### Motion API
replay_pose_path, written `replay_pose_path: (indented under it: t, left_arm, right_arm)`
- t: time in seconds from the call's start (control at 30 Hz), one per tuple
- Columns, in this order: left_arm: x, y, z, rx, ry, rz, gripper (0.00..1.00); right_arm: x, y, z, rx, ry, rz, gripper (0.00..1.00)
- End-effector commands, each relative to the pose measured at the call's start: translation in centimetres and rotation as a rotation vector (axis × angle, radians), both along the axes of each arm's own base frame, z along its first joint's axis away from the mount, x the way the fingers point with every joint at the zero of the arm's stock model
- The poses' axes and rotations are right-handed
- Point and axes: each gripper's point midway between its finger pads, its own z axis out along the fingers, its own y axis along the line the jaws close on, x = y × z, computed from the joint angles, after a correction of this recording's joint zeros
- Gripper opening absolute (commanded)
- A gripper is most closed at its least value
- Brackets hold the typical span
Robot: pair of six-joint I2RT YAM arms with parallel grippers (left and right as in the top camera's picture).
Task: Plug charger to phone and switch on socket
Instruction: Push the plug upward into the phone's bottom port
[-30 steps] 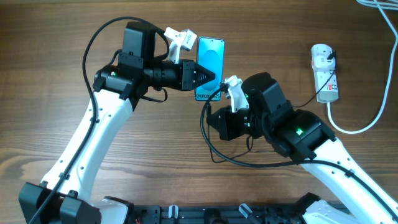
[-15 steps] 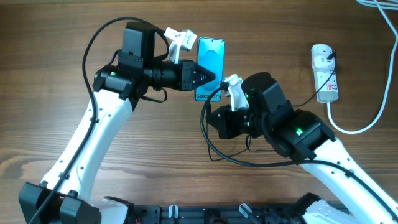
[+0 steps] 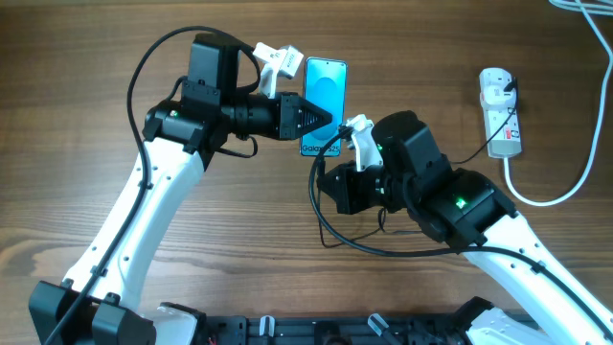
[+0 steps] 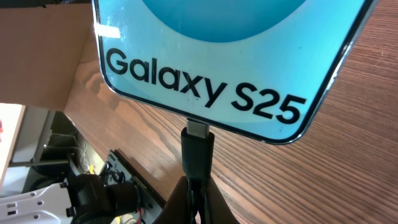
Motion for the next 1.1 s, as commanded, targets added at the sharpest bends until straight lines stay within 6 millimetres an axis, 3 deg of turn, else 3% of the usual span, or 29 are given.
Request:
replay_pose_path:
  t: [0.0, 1.07]
  left_arm:
    - [-0.6, -0.42, 1.07, -0.038, -0.006, -0.035, 0.04]
    - [-0.45, -0.51, 1.27, -0.044, -0.008, -0.031, 0.04]
  right_arm:
    - [0.07, 0.31, 0.69, 0.017, -0.005, 0.004, 0.04]
    - [0.21, 0.54, 1.01, 0.03, -0.018, 0.01, 0.04]
